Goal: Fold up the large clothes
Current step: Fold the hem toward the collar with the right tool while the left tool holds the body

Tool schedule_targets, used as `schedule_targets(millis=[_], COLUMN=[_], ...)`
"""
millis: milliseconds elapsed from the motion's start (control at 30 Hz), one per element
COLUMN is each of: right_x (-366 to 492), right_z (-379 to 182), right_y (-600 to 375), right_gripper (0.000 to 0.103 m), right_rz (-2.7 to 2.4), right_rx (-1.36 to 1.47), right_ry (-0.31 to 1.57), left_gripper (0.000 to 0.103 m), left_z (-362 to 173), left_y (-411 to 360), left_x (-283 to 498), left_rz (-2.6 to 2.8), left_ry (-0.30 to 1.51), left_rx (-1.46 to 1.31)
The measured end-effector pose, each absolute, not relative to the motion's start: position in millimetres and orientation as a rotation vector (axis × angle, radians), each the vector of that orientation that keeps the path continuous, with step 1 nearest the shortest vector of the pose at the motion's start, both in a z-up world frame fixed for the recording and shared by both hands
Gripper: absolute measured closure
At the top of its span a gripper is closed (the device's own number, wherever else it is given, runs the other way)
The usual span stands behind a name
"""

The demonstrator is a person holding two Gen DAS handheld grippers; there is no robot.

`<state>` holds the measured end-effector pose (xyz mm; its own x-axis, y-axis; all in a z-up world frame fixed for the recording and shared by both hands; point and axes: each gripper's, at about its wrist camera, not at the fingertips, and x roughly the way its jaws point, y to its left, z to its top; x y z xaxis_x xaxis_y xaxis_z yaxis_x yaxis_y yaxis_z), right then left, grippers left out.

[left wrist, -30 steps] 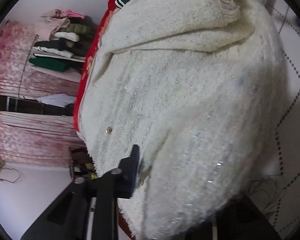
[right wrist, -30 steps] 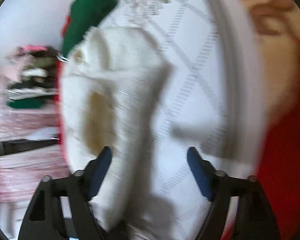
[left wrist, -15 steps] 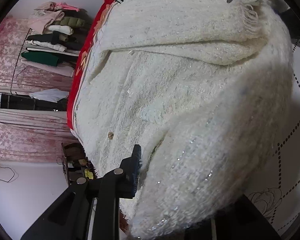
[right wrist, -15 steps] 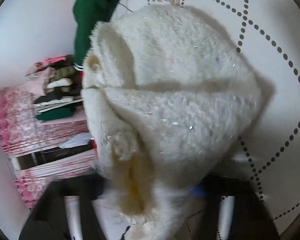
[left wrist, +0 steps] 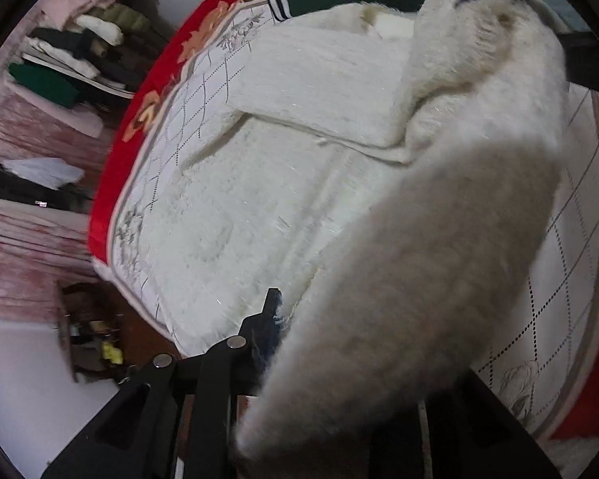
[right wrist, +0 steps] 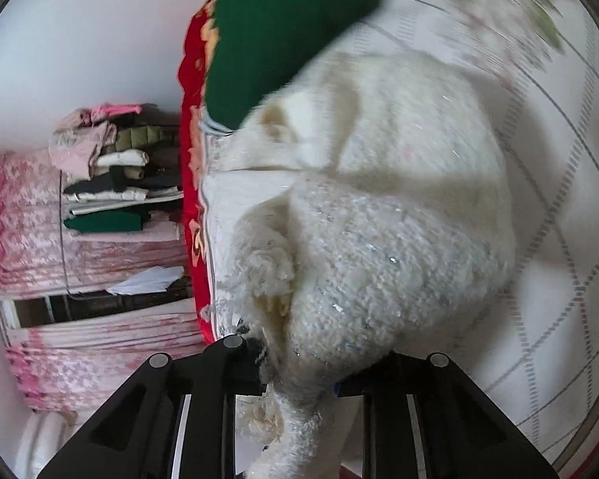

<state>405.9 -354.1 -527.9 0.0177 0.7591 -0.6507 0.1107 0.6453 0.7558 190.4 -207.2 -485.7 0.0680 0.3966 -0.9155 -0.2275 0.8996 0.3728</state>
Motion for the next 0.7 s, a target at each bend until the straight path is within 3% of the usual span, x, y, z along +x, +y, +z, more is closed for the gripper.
schedule_targets(millis=[200, 367, 467, 533, 567, 633, 700], right_x=[413.9, 424.9, 436.9, 443.0, 447.6, 454.1, 459.7], right_z=[-479.6, -488.4, -514.9, -537.5, -552.3, -567.7, -567.2], right_y=[-232.8, -132.9, -80.6, -56.3, -42.1, -24.4, -18.6], right_gripper=[0.081, 0.081, 0.081, 0.073, 0.067, 0.045, 0.038], right_rz=[0.547, 0.470, 0.418, 0.394, 0.381, 0.405, 0.471], right_rx=[0.564, 0.444, 0.378, 0.334, 0.355, 0.371, 0.445], right_ry=[1.497, 1.525, 1.567, 1.607, 1.632, 1.675, 1.678], left_gripper=[0.078, 0.078, 0.060, 0.016, 0.012, 0.012, 0.012], left_z=[-472.6, -486.5, -502.3, -508.8, -511.3, -516.6, -518.9], left_y=[-105.2, -19.4, 41.6, 79.3, 96.8, 131.7, 149.7], left_x=[199.1, 212.4, 220.8, 224.2, 225.8, 228.7, 228.4], left_rz=[0.373, 0.333, 0.340, 0.388, 0.405, 0.474, 0.515], left_ry=[1.435, 1.413, 1.402, 1.388, 1.371, 1.357, 1.356], left_rx=[-0.034, -0.161, -0.274, -0.316, -0.333, -0.337, -0.346])
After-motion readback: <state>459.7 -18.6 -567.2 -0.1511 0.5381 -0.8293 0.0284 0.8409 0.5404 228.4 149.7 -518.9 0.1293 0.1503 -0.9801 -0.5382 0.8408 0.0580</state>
